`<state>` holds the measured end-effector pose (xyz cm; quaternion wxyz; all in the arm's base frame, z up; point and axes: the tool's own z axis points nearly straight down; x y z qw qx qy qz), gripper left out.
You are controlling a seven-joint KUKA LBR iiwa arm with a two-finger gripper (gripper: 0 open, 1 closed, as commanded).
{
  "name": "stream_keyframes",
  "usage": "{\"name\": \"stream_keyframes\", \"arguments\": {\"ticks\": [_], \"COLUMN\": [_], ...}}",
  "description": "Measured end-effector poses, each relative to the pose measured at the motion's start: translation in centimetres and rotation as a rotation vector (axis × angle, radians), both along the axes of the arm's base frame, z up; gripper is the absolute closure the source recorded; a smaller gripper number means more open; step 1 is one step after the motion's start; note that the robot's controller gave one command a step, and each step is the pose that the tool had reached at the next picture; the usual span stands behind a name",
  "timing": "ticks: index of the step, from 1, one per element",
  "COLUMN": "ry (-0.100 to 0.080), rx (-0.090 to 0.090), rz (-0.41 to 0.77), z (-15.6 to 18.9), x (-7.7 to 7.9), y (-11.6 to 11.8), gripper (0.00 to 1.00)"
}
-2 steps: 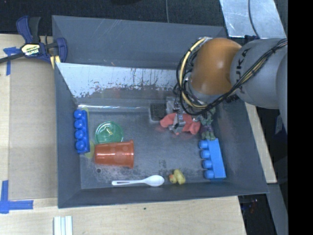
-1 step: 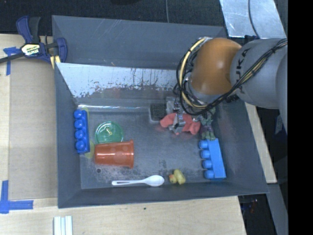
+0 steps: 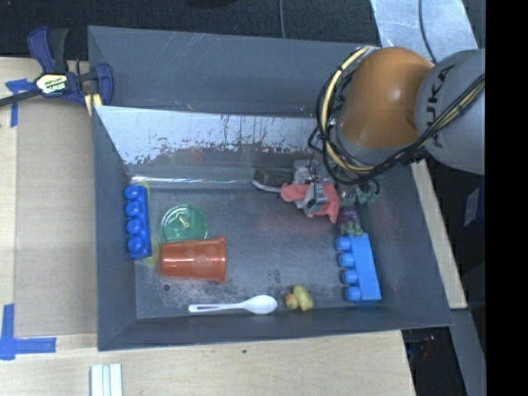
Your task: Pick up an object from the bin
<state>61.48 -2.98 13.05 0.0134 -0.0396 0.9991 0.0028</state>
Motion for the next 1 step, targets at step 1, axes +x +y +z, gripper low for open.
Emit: {"name": "stream_keyframes", "arguments": {"ticks": [1], "ry": [0.001], "rx": [-0.001], "rz": [0.021], "z": [7.65], "x": [0.29], "y": [0.22], "gripper": [1.00]}}
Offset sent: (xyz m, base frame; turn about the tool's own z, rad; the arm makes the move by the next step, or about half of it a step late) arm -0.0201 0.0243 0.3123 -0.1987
